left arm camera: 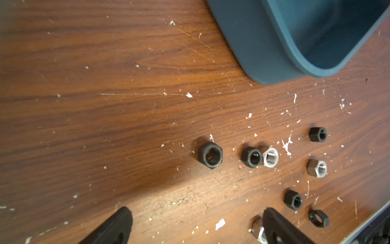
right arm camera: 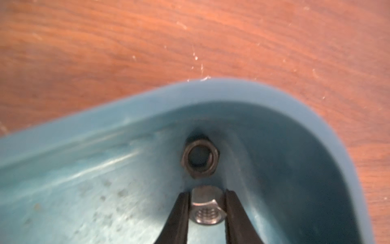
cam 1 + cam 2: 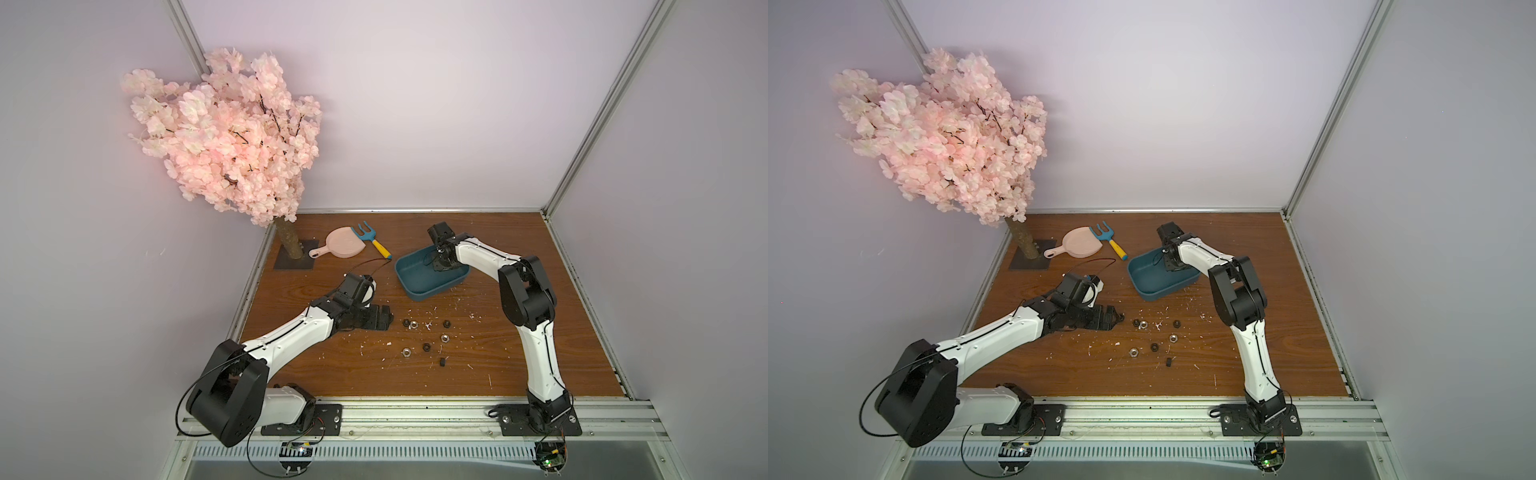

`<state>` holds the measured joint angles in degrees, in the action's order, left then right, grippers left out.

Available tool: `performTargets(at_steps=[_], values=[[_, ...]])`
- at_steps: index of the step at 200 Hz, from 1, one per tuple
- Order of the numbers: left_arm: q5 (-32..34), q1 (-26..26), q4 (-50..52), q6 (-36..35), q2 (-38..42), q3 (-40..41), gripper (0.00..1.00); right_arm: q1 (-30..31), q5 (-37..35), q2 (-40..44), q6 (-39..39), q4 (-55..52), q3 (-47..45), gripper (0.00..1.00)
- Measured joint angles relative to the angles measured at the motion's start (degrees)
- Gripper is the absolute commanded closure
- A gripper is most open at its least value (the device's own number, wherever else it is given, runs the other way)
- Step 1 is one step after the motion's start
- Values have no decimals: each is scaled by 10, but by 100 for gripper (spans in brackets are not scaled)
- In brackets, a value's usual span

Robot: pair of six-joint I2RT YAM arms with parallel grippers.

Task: Put the nuts on the desktop into the storage box
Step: Place the nut in the storage box.

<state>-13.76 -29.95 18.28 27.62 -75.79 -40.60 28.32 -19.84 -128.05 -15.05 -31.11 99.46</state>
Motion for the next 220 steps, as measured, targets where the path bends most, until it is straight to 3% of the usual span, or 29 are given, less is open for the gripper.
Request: performTargets(at_steps=[53,152,185,220], values=[[0,0,2,0,-14,-11,0,0,-35,-11,0,-18,17,65],[5,-1,2,7,-53,-21,0,1,-39,26,0,14,-42,61],[28,-14,3,9,-61,-29,0,5,-38,84,5,42,-92,61],[64,-35,3,10,-90,-50,0,11,-1,212,19,94,-166,61]])
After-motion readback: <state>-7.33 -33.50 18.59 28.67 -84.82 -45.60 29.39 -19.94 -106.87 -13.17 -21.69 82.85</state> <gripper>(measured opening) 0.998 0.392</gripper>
